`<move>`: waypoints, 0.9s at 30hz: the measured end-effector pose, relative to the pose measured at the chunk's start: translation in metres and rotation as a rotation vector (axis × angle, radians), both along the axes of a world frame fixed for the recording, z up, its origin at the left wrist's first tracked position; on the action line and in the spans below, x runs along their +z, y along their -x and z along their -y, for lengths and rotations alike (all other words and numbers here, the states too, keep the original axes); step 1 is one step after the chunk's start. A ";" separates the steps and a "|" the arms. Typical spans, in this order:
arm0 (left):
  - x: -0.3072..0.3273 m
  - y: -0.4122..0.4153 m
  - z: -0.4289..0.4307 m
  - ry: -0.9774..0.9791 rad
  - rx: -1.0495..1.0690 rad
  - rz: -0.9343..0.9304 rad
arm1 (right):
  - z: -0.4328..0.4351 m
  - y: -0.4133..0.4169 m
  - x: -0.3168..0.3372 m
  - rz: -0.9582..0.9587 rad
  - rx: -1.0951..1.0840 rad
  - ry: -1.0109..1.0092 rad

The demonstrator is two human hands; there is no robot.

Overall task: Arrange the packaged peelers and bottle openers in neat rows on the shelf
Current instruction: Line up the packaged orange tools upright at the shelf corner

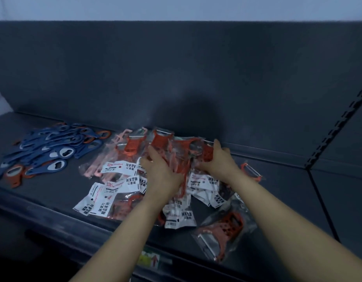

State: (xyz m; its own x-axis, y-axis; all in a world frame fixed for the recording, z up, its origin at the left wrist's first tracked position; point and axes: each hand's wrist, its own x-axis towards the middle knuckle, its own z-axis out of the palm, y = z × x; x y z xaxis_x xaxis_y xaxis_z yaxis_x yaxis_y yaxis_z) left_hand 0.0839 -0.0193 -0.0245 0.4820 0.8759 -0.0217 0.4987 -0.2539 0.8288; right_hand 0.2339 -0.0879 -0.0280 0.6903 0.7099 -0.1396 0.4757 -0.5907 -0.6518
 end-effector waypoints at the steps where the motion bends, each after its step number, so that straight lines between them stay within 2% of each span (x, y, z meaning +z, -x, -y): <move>1: 0.000 0.001 -0.003 -0.015 -0.025 -0.003 | -0.002 0.002 0.001 -0.024 -0.021 -0.024; 6: 0.002 0.005 -0.016 -0.076 -0.121 0.079 | -0.006 0.009 0.001 -0.099 -0.200 -0.061; 12: 0.024 0.007 -0.048 -0.004 -0.190 0.178 | -0.009 0.008 0.007 -0.271 -0.293 -0.045; 17: 0.029 0.005 -0.079 -0.141 -0.190 0.068 | -0.012 0.008 0.012 -0.320 -0.335 -0.139; 20: 0.025 -0.003 -0.088 -0.266 -0.174 -0.260 | -0.015 0.008 0.013 -0.360 -0.295 -0.201; 22: 0.023 -0.008 -0.091 -0.255 -0.206 -0.380 | -0.017 0.009 0.013 -0.421 -0.290 -0.261; 24: 0.023 -0.010 -0.092 -0.192 -0.262 -0.397 | -0.020 0.010 0.010 -0.455 -0.322 -0.354; 27: 0.022 -0.011 -0.095 -0.180 -0.305 -0.336 | -0.025 0.012 0.007 -0.396 -0.404 -0.390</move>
